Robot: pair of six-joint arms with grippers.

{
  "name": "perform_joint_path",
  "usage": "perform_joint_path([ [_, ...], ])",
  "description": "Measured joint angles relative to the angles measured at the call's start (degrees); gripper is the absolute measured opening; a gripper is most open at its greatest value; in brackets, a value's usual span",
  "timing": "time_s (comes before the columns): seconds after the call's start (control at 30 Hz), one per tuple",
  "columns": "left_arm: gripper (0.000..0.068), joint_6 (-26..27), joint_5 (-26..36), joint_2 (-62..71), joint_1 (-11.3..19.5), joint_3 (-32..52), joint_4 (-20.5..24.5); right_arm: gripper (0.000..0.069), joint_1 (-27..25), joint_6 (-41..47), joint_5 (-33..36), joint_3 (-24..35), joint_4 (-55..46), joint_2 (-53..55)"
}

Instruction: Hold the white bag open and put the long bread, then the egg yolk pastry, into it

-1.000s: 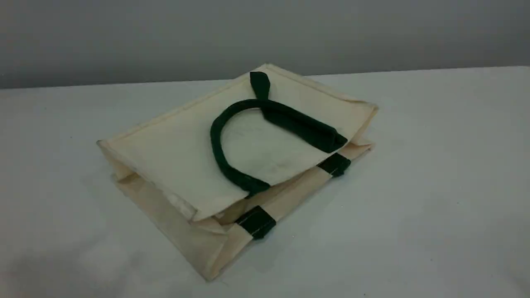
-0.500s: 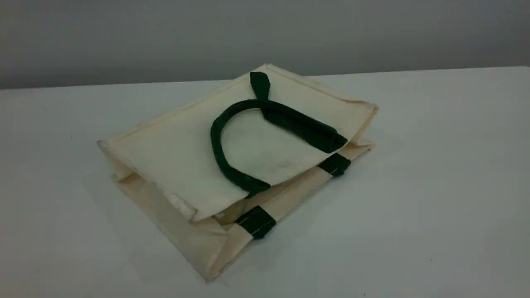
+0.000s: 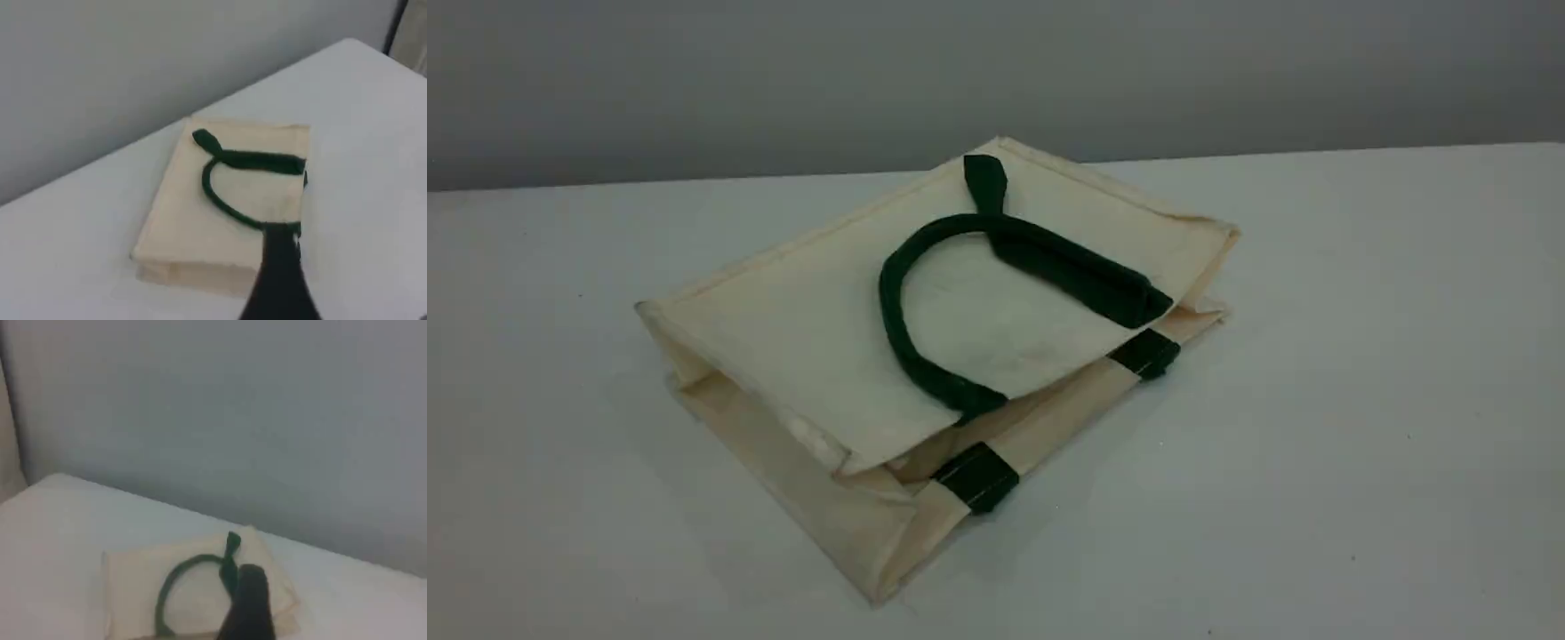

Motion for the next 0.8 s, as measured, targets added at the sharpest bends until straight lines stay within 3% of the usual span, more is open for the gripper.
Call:
perform_joint_path([
  [0.8, 0.0477, -1.6, 0.0, -24.3, 0.0, 22.9, -0.3, 0.0566, 0.0, -0.3, 2.1, 20.2, 0.7, -13.1],
])
